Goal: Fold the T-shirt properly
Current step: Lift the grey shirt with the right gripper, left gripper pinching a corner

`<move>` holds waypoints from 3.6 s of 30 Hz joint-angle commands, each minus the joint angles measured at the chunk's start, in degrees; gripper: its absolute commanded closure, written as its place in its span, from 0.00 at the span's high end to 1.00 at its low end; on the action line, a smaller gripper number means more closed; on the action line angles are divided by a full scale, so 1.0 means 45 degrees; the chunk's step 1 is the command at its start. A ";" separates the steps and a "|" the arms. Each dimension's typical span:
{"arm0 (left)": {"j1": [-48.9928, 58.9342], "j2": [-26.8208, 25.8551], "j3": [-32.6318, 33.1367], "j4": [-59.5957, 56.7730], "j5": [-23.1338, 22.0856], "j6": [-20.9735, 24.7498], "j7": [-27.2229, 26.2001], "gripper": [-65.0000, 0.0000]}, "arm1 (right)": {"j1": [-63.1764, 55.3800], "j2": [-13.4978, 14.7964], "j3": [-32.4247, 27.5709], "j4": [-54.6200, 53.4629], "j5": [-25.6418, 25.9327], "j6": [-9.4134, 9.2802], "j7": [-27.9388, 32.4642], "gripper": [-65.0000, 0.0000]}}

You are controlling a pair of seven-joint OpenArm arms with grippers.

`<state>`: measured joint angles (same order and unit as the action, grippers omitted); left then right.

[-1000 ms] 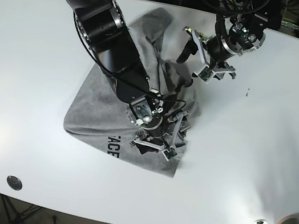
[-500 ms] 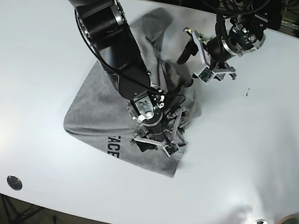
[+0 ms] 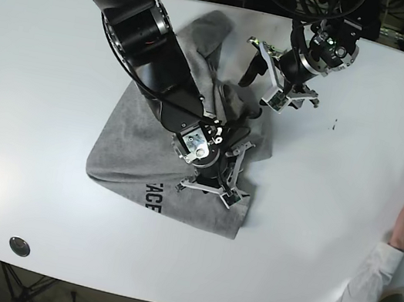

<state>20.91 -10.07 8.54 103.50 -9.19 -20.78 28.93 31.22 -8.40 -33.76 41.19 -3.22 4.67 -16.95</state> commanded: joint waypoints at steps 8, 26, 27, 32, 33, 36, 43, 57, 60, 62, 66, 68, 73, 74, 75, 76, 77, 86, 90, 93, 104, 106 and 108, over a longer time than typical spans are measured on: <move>-0.0104 -0.0039 -0.0051 0.0315 -0.0136 -0.0023 -0.0304 0.50 | 0.0261 -0.0115 0.0049 0.1093 -0.0075 -0.0031 -0.0111 0.03; -0.0436 0.0039 -0.0832 0.1800 -0.0136 -0.0023 -0.0265 0.51 | 0.1472 0.1076 0.3311 0.7658 -0.0133 0.1200 -0.3706 0.03; -0.0436 0.0039 -0.0949 0.1800 -0.0155 -0.0023 -0.0265 0.51 | 0.1687 0.1154 0.3643 0.8009 -0.0212 0.1415 -0.3921 0.03; -0.0436 0.0039 -0.1262 0.1800 -0.0155 -0.0023 -0.0265 0.51 | 0.2742 0.1448 0.4386 0.9142 -0.0192 0.2353 -0.4878 0.03; -0.0455 0.0039 -0.1340 0.1800 -0.0155 -0.0023 -0.0265 0.51 | 0.2996 0.1506 0.4503 0.9318 -0.0192 0.2548 -0.5054 0.03; -0.0612 0.0058 -0.1379 0.1781 -0.0155 -0.0023 -0.0265 0.51 | 0.3914 0.1780 0.4679 0.9728 -0.0075 0.2939 -0.5445 0.03; -0.0709 0.0058 -0.1320 0.1761 -0.0155 -0.0023 -0.0265 0.51 | 0.6121 0.2268 0.4679 0.9748 -0.0133 0.3564 -0.5699 0.03; -0.1002 0.0195 -0.1262 0.1683 -0.0136 0.0035 -0.0265 0.51 | 0.9684 0.2854 0.4757 0.7736 -0.0192 0.3720 -0.5699 0.03; -0.1374 0.0645 -0.1262 0.1429 -0.0058 0.0055 -0.0245 0.51 | 0.9684 0.2854 0.4757 0.7755 -0.0192 0.3720 -0.5699 0.03; -0.1491 0.0762 -0.1223 0.0941 -0.0058 0.0055 -0.0245 0.52 | 0.9684 0.2835 0.4757 0.7755 -0.0192 0.3720 -0.5699 0.03; -0.2214 0.0820 -0.0558 0.0198 -0.0058 0.0075 -0.0226 0.72 | 0.9684 0.2835 0.4757 0.7658 -0.0192 0.3720 -0.5699 0.03; -0.2487 0.0859 -0.0187 -0.0056 -0.0058 0.0094 -0.0226 0.82 | 0.9677 0.2835 0.4757 0.7677 -0.0192 0.3720 -0.5699 0.03; -0.3151 0.0859 0.0965 -0.0759 -0.0097 0.0993 -0.0226 0.86 | 0.9462 0.2854 0.4757 0.7677 -0.0192 0.3720 -0.5699 0.03; -0.3347 0.0859 0.1278 -0.0974 -0.0097 0.1129 -0.0226 0.86 | 0.9443 0.2854 0.4757 0.7677 -0.0192 0.3720 -0.5699 0.03; -0.3581 0.0859 0.1610 -0.1208 -0.0097 0.1247 -0.0245 0.86 | 0.9404 0.2854 0.4757 0.7716 -0.0192 0.3720 -0.5699 0.03; -0.3737 0.0859 0.1864 -0.1384 -0.0097 0.1247 -0.0265 0.86 | 0.9286 0.2854 0.4757 0.7736 -0.0192 0.3720 -0.5699 0.03; -0.3874 0.0879 0.2079 -0.1580 -0.0097 0.1266 -0.0284 0.86 | 0.9208 0.2854 0.4757 0.7736 -0.0192 0.3720 -0.5699 0.03; -0.5378 0.1934 0.3388 -0.3729 -0.0097 0.1266 -0.0323 0.85 | 0.8954 0.2874 0.4777 0.7736 -0.0212 0.3720 -0.5699 0.03; -0.6023 0.2637 0.3407 -0.4705 -0.0116 0.1208 -0.0323 0.85 | 0.8954 0.2874 0.4777 0.7677 -0.0212 0.3720 -0.5659 0.03; -0.6355 0.3165 0.3407 -0.5467 -0.0116 0.1188 -0.0323 0.85 | 0.8935 0.2874 0.4777 0.7697 -0.0212 0.3720 -0.5659 0.03; -0.7156 0.3770 0.5029 -0.7050 -0.0077 0.1227 -0.0402 0.85 | 0.8896 0.2874 0.4777 0.7677 -0.0192 0.3720 -0.5640 0.03; -0.7156 0.3731 0.5224 -0.7147 -0.0058 0.1247 -0.0597 0.85 | 0.8896 0.2893 0.4816 0.7677 -0.0192 0.3720 -0.5640 0.03; -0.7156 0.3731 0.5244 -0.7284 -0.0058 0.1247 -0.0695 0.85 | 0.8896 0.2991 0.5030 0.7677 -0.0133 0.3720 -0.5640 0.03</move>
<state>-10.00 6.28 32.32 70.32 -9.02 -15.18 27.42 68.64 4.58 -12.36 74.94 -4.10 22.11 -44.14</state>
